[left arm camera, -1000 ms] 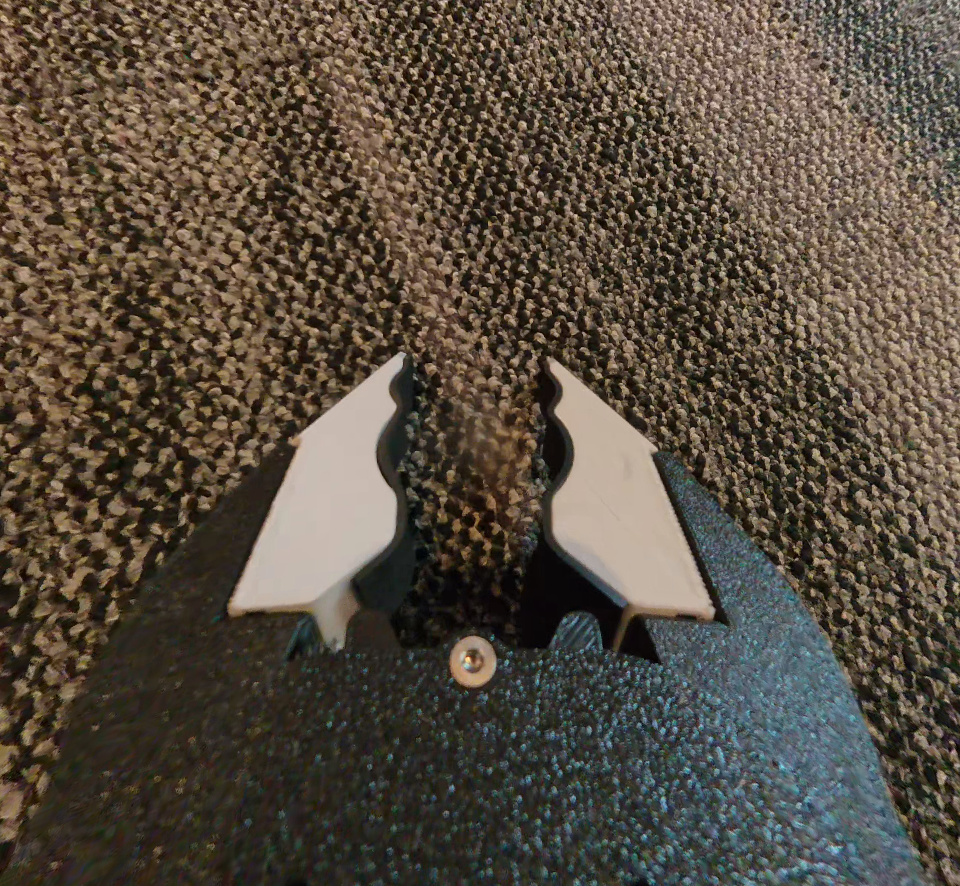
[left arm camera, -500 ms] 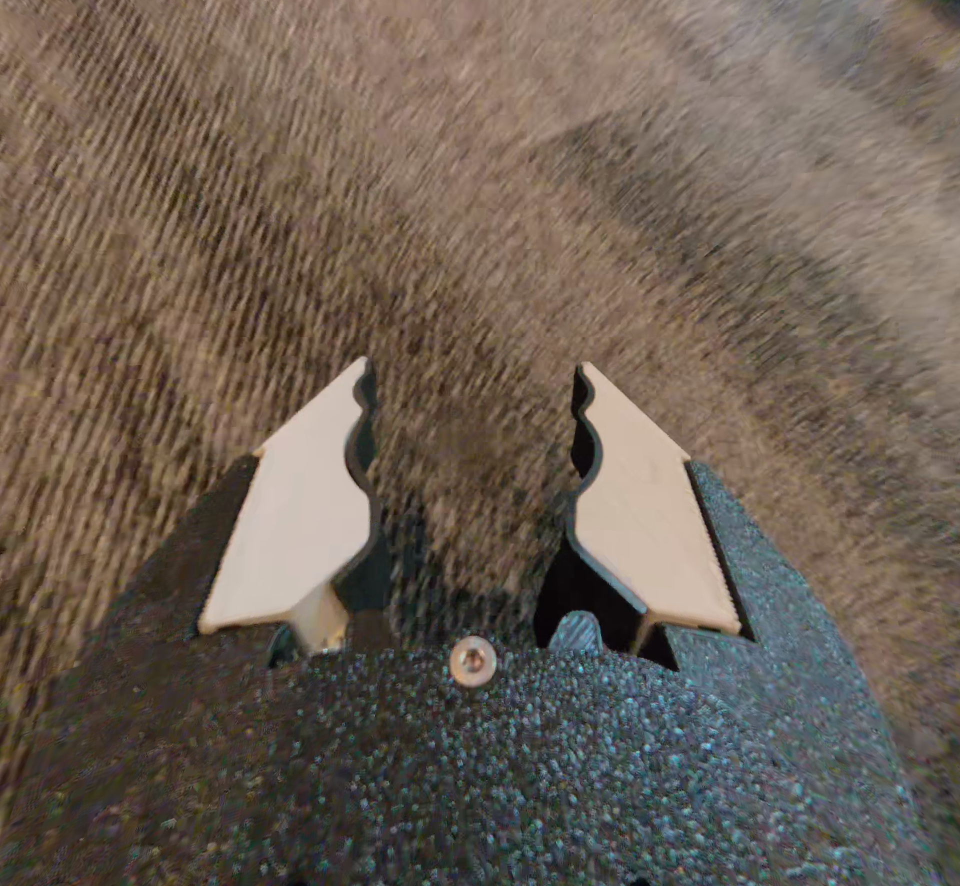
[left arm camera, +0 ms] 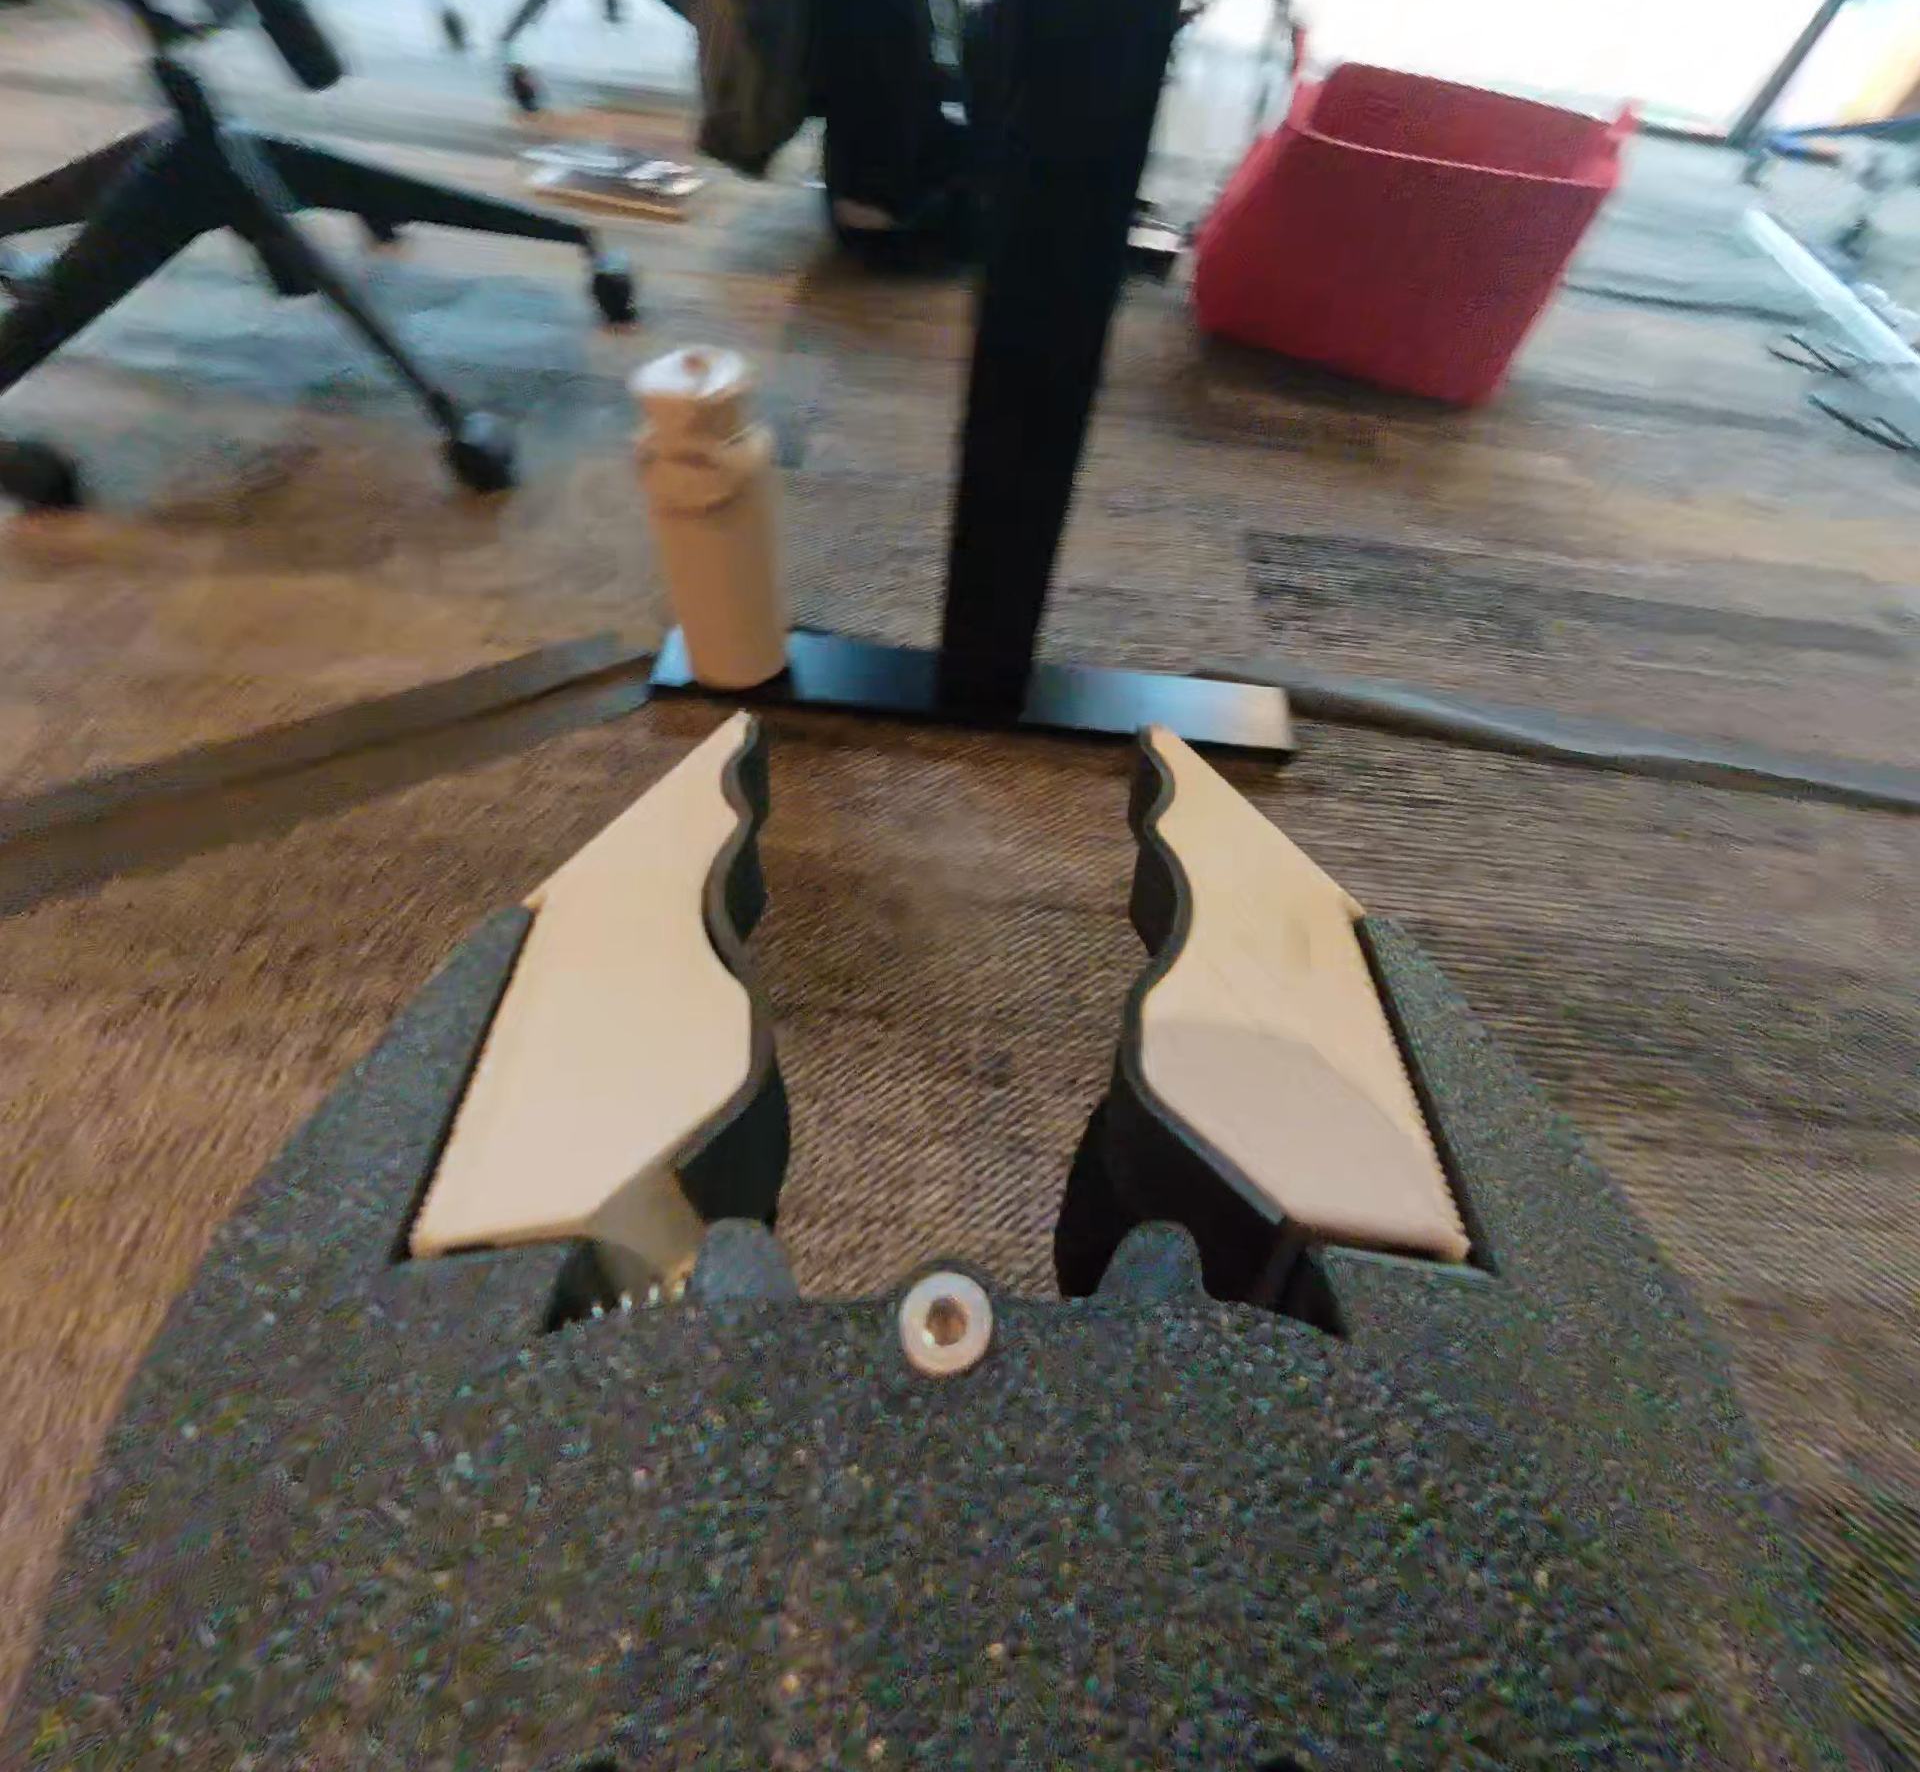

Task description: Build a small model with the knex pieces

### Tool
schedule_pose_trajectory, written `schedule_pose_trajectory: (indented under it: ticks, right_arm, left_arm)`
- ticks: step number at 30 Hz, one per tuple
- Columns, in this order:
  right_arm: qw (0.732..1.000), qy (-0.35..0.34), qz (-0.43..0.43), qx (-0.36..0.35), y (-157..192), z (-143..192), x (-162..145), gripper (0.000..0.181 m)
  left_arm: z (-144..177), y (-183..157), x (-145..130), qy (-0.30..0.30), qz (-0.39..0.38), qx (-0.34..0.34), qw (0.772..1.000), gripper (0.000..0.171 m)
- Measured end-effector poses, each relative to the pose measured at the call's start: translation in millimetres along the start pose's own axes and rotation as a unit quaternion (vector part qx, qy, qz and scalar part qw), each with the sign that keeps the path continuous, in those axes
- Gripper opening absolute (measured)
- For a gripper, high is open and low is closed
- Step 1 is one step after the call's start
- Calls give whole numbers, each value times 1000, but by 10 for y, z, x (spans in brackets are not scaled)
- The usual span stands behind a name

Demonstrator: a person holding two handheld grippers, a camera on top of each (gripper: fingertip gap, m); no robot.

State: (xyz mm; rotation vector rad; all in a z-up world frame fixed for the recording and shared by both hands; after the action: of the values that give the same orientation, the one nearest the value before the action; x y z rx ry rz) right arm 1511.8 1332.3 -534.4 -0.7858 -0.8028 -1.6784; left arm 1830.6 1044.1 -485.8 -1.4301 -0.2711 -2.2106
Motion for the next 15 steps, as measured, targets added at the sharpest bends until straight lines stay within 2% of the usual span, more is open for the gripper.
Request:
schedule_pose_trajectory:
  ticks: [3, 6, 8, 10, 12, 15]
  right_arm:
    - [996, 15, -80, -36, -146, 711, 375, 117]
    - [990, 22, -121, -71, -263, 1596, 1035, 119]
    - [986, 23, -130, -105, -402, 2218, 1479, 119]
    - [978, 17, -156, -141, -612, 2803, 1792, 120]
    - [965, 8, -195, -178, -872, 3323, 1900, 120]
    - [942, 16, -245, -230, -1277, 3965, 1700, 120]
  left_arm:
    - [-226, -759, 878, 28, -39, -76, 996, 70]
    - [-275, -1725, 1775, 50, -62, -158, 984, 69]
    - [-239, -2452, 2349, 62, -46, -228, 971, 69]
    - [-191, -3195, 2825, 84, -44, -299, 950, 72]
    - [-171, -3892, 3150, 104, -54, -368, 922, 72]
    - [-277, -4807, 3364, 135, -89, -445, 881, 72]
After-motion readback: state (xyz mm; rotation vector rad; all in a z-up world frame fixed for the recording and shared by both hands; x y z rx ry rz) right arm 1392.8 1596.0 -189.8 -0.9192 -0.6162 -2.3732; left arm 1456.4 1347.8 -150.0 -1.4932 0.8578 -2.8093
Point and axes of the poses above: each gripper's, where its closed fingertips meet, z back along the fingers, x out of its top, y = z × x across the jaws, the point moved 7 cm from there along z, back along the fingers, and after that the axes turned 4 degrees about y, right-handed, at the moved point
